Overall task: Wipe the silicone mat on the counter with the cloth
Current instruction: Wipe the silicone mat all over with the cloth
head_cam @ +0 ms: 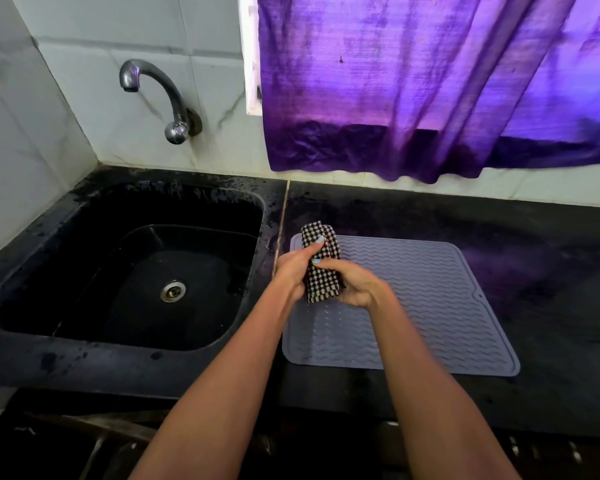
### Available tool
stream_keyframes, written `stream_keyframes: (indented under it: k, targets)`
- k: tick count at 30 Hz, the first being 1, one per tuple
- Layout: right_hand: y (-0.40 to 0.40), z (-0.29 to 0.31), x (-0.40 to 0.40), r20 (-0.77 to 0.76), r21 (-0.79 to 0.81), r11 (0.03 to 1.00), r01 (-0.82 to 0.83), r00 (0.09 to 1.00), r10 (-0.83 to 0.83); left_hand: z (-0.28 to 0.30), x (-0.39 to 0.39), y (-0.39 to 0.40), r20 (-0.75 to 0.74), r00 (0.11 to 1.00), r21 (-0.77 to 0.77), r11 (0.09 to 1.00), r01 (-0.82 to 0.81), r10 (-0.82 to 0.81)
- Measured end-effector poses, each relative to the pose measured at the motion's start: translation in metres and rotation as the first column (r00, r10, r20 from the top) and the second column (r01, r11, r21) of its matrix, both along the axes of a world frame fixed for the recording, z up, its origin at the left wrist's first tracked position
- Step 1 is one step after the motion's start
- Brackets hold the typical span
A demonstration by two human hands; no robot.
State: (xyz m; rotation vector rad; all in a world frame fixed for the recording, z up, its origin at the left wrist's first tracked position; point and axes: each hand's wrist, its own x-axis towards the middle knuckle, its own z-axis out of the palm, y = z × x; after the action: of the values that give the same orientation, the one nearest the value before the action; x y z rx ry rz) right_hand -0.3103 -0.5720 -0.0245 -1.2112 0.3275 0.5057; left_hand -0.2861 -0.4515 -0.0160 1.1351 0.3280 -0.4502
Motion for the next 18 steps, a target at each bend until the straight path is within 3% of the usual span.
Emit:
stream_keyframes:
  k: [2, 3, 6, 7, 9, 11, 13, 15, 18]
  targets:
    - [-0.003, -0.004, 0.001, 0.008, -0.027, 0.998, 0.053, 0.999, -0.053, -0.005, 0.004, 0.003, 0.108, 0.994, 0.258, 0.966, -0.016, -0.012]
    - [-0.003, -0.005, 0.003, 0.015, -0.080, 0.993, 0.083, 0.997, -0.082, -0.009, 0.005, 0.006, 0.160, 0.986, 0.428, 0.903, -0.031, -0.042]
    - [-0.001, -0.008, 0.010, 0.120, -0.370, 0.896, 0.246, 0.969, -0.216, -0.025, 0.002, 0.021, 0.263, 0.952, 0.820, 0.556, -0.135, -0.156]
    - [-0.001, -0.009, 0.014, 0.217, -0.525, 0.792, 0.313, 0.949, -0.231, -0.032, -0.003, 0.025, 0.310, 0.924, 0.874, 0.449, -0.184, -0.226]
    - [0.000, -0.009, 0.015, 0.399, -0.803, 0.445, 0.396, 0.912, -0.092, -0.050, -0.013, 0.032, 0.336, 0.847, 0.929, 0.294, -0.225, -0.413]
    - [0.007, -0.011, 0.008, 0.381, -0.921, 0.131, 0.366, 0.916, 0.125, -0.066, -0.021, 0.036, 0.243, 0.775, 0.970, 0.146, -0.194, -0.584]
    - [0.017, -0.018, 0.002, 0.286, -0.941, -0.090, 0.326, 0.909, 0.305, -0.077, -0.023, 0.039, 0.141, 0.728, 0.987, 0.034, -0.159, -0.671]
    - [0.025, -0.024, -0.002, 0.246, -0.924, -0.178, 0.339, 0.882, 0.403, -0.080, -0.024, 0.041, 0.117, 0.707, 0.986, -0.003, -0.166, -0.697]
    - [0.026, -0.029, -0.001, 0.216, -0.922, -0.207, 0.327, 0.879, 0.426, -0.082, -0.024, 0.043, 0.104, 0.696, 0.986, -0.020, -0.167, -0.710]
